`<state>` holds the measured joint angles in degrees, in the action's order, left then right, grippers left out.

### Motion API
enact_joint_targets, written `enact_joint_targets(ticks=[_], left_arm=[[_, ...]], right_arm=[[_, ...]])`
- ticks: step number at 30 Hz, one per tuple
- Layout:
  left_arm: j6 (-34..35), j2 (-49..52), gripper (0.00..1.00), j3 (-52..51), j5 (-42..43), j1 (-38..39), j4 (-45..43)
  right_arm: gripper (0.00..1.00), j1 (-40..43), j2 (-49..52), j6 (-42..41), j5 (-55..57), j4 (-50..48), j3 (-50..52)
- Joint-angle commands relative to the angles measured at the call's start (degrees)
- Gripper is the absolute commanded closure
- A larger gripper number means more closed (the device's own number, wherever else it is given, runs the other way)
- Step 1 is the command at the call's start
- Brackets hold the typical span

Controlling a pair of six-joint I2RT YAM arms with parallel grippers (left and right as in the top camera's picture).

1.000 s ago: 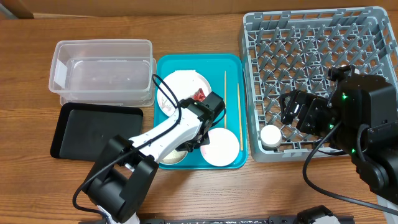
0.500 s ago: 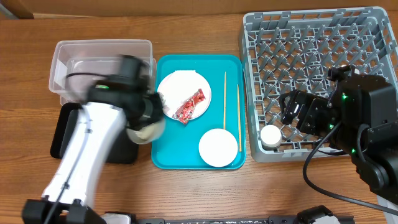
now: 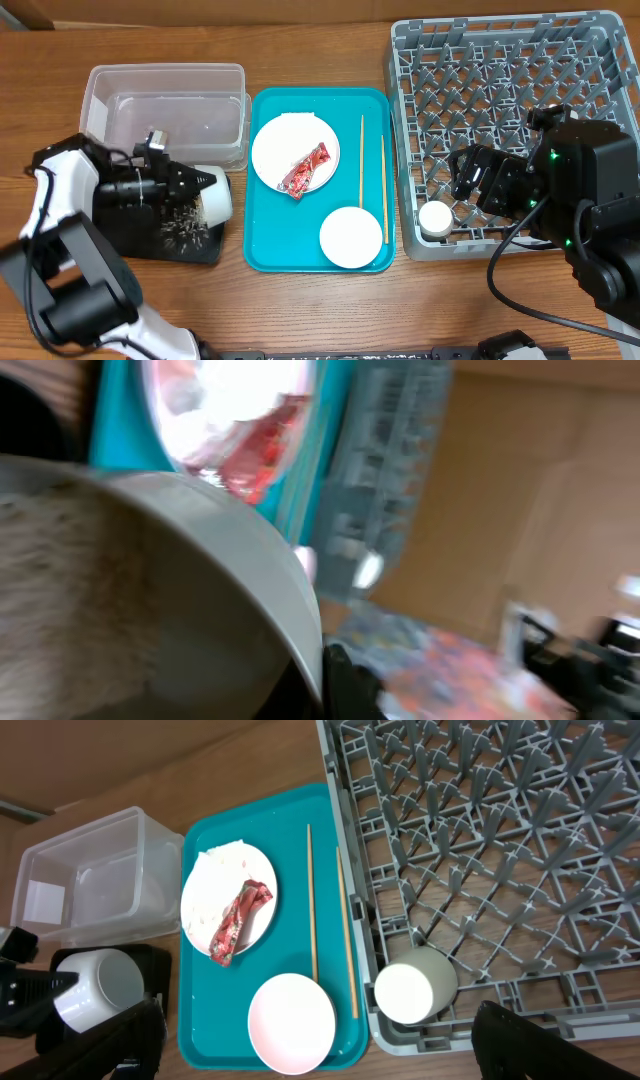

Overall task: Sort waste into correct bins and load items into the dishwasher
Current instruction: 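Lift the rice bowl with the left gripper toward the black tray, then tip the rice bowl with the left gripper, pouring rice onto the black tray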

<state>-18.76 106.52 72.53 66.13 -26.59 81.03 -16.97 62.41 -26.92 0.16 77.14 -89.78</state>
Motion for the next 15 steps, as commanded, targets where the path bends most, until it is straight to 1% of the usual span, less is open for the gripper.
enact_joint_targets(ticks=[1, 5, 9, 12, 13, 14, 15], left_arm=[[-16.3, 3.2, 0.96, -0.2, 13.9, -1.5, 4.7], [-19.5, 3.3, 0.96, 0.0, 14.0, -3.7, 7.8], [-19.6, 3.3, 0.96, 0.0, 12.9, -6.3, 7.9], [-22.5, 3.3, 0.96, -0.1, 11.5, -7.6, 7.8], [-21.6, 3.5, 0.96, -0.1, 11.2, -7.9, 7.1], [-20.0, 3.8, 0.96, -0.3, 11.9, -8.0, 8.2], [-20.6, 3.8, 0.96, -0.5, 13.5, -7.9, 10.7]], right_arm=[[0.01, 0.0, -0.3, 0.4, -0.3, -0.3, 0.1], [0.01, 0.0, -0.3, 0.4, -0.3, -0.3, 0.1], [0.01, 0.0, -0.3, 0.4, -0.3, -0.3, 0.1], [0.01, 0.0, -0.3, 0.4, -0.3, -0.3, 0.1], [0.01, 0.0, -0.3, 0.4, -0.3, -0.3, 0.1], [0.01, 0.0, -0.3, 0.4, -0.3, -0.3, 0.1], [0.01, 0.0, -0.3, 0.4, -0.3, -0.3, 0.1]])
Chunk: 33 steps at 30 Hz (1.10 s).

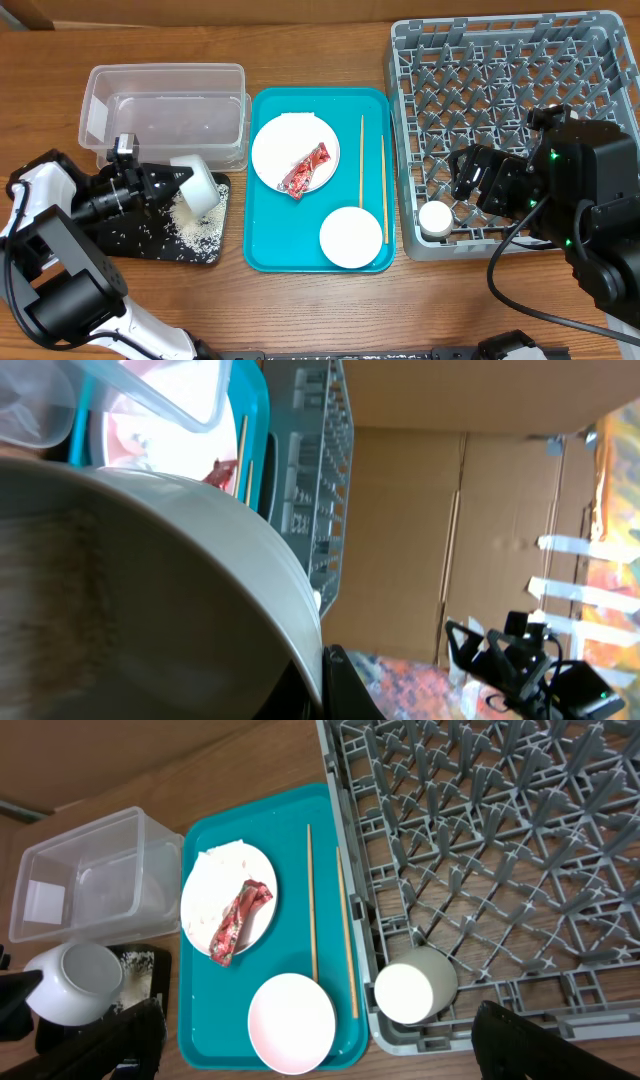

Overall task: Sort waste into correct bins and load items into the dishwasher
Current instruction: 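Tip the rice bowl with the left gripper, pouring rice onto the black tray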

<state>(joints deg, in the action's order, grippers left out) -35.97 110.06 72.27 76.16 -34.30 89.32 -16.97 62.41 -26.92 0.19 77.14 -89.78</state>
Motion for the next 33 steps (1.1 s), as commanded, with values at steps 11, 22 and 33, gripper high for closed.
enact_joint_targets(ticks=[11, 22, 33], left_arm=[[-10.0, -0.6, 0.96, -0.1, 4.6, 0.2, 7.6], [-16.3, -1.8, 0.96, 2.3, 1.6, 1.3, 5.4], [-11.1, -2.0, 0.96, 2.8, 2.8, 1.8, 6.0]], right_arm=[[0.00, 0.0, -0.3, 0.4, -0.3, 0.0, 0.1], [0.00, 0.0, -0.3, 0.4, -0.3, -0.3, 0.1], [0.00, 0.0, -0.3, 0.4, -0.3, 0.2, 0.1]])
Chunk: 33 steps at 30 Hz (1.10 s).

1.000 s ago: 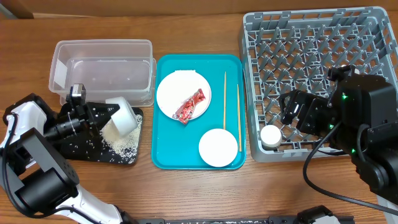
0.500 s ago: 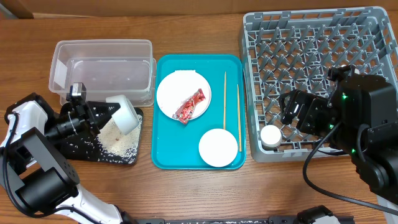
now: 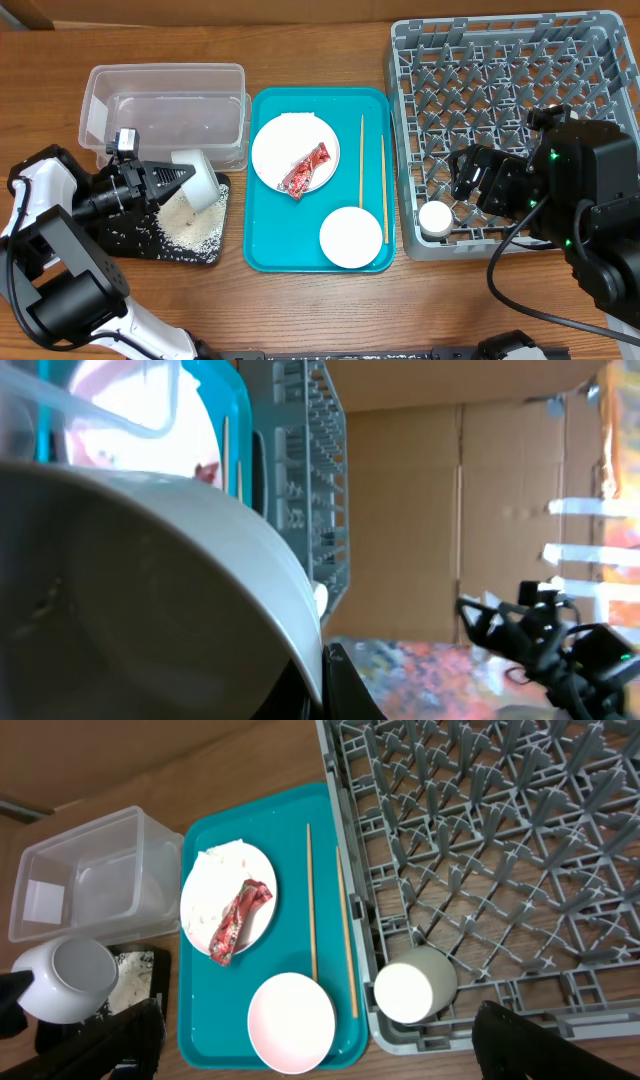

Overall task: Sort waste into correct bins and load items into the dishwasher
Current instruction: 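Tip the rice bowl with the left gripper, pouring rice onto the black tray, then set the emptied bowl back on the teal tray with the left gripper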

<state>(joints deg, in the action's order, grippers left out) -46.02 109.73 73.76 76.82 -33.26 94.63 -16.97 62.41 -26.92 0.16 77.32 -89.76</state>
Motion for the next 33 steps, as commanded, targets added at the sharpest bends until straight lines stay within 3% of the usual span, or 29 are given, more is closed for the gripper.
enact_joint_targets(ticks=[1, 3, 7, 9, 11, 12, 14, 17, 21, 23, 27, 33], left_arm=[[0.7, -1.6, 0.96, 1.4, 1.6, 0.7, -0.4], [5.4, -1.6, 0.96, 1.3, 2.4, 0.7, 1.6], [5.9, -2.2, 0.96, 1.8, 0.7, 1.9, -1.7], [13.0, -2.2, 0.96, 1.6, 0.2, 2.1, -1.6], [3.3, -2.4, 0.96, 2.2, 1.4, 3.2, 1.2], [3.1, -2.4, 0.96, 2.7, -0.9, 3.4, -0.8], [12.4, -2.3, 0.96, 2.7, -4.8, 3.4, -4.3], [2.4, -3.5, 0.96, 2.8, -5.8, 5.9, 2.4], [4.7, -8.5, 0.96, 2.8, -9.3, 10.9, 2.0], [11.5, -11.9, 0.96, 2.9, -13.2, 14.4, -1.0], [38.8, -19.5, 0.96, 2.9, -36.2, 24.3, -13.7], [63.7, -24.1, 0.96, 2.8, -61.4, 46.7, -22.5]], right_arm=[[0.00, 0.0, -0.3, 0.4, -0.3, 0.0, 0.0], [0.00, 0.0, -0.3, 0.4, -0.3, 0.0, 0.0], [0.00, 0.0, -0.3, 0.4, -0.3, 0.2, 0.0], [0.00, 0.0, -0.3, 0.4, -0.3, 0.2, 0.0], [0.00, 0.0, -0.3, 0.4, -0.3, 0.3, 0.0], [0.00, 0.0, -0.3, 0.4, -0.3, 0.3, 0.0], [0.00, 0.0, -0.3, 0.4, -0.3, 0.2, 0.0], [0.00, 0.0, -0.3, 0.4, -0.3, 0.7, 0.0], [0.00, 0.0, -0.3, 0.4, -0.3, 0.8, 0.0], [0.00, 0.0, -0.3, 0.4, -0.3, 0.8, 0.0], [0.00, 0.0, -0.3, 0.4, -0.3, 0.9, 0.0], [0.00, 0.0, -0.3, 0.4, -0.3, 1.1, 0.0]])
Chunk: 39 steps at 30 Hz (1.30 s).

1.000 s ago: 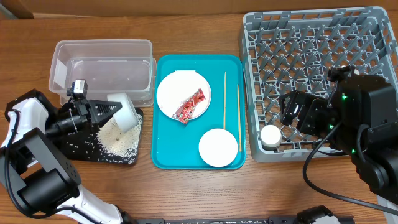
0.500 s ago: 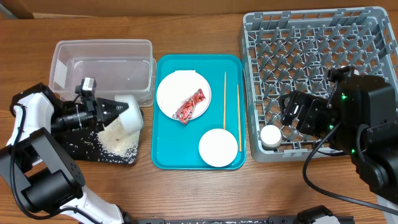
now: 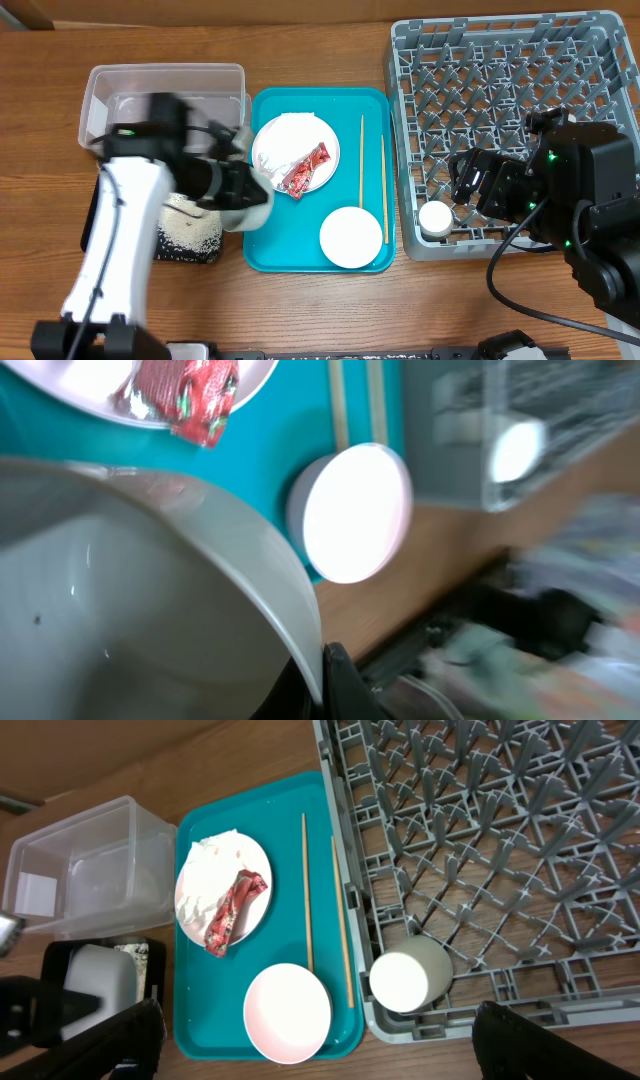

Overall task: Sort waste into correct bins and load items into the dishwasher
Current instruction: 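Set the emptied bowl back on the teal tray with the left gripper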

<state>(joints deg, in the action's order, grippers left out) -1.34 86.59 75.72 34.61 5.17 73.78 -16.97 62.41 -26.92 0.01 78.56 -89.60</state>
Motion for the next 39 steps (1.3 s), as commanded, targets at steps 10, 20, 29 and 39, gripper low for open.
enact_joint_targets(ticks=[10, 20, 29, 39], left_arm=[[42.6, 8.4, 0.96, -3.6, -43.2, 31.9, -8.1], [41.2, 12.9, 0.50, -2.1, -41.0, 32.0, -10.1], [23.0, 13.4, 0.27, 5.0, -42.5, 24.0, -21.7], [9.2, 25.6, 0.42, 5.0, -35.6, 21.0, -30.9]], right_arm=[[0.00, 0.0, -0.3, 0.4, -0.2, 1.2, -0.1], [0.00, 0.0, -0.3, 1.4, -0.1, 1.3, -0.1], [0.00, 0.0, -0.3, 1.7, -0.1, 1.3, -0.1], [0.00, 0.0, -0.3, 1.7, -0.1, 1.3, -0.1]])
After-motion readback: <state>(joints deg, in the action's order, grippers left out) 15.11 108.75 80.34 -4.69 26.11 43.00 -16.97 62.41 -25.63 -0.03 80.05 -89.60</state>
